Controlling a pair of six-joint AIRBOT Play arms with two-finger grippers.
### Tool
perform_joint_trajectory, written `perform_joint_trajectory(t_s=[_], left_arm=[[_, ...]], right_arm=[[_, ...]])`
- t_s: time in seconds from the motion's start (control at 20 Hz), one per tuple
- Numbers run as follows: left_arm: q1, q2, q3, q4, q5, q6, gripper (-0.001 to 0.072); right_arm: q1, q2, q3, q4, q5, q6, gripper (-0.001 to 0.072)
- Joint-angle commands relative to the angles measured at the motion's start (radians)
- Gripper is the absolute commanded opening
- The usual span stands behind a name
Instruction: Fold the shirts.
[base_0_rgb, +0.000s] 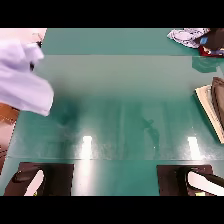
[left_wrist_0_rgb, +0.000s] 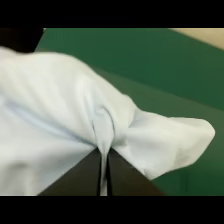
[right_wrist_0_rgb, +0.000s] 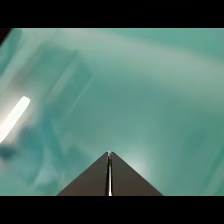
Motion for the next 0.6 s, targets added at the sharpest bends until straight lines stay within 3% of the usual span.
perform_joint_trajectory(t_s=[0.0, 0.35, 0.45, 0.55], left_arm=[[-0.133, -0.029, 0.086, -0.019, -0.005, -0.035, 0.0018], [-0.512, -0.296, 0.034, -0.023, -0.096, -0.011, 0.0019], [-0.658, -0.411, 0.034, -0.024, -0.108, 0.100, 0.0019], [-0.789, -0.527, 0.034, -0.026, -0.122, 0.285, 0.0021]], right_arm=[[0.001, 0.000, 0.120, -0.001, -0.042, 0.001, 0.0010], [0.001, 0.000, 0.174, -0.002, -0.012, 0.040, 0.0010], [0.001, 0.000, 0.174, -0.002, 0.005, 0.047, 0.0010], [0.001, 0.000, 0.174, -0.002, 0.027, 0.047, 0.0010]])
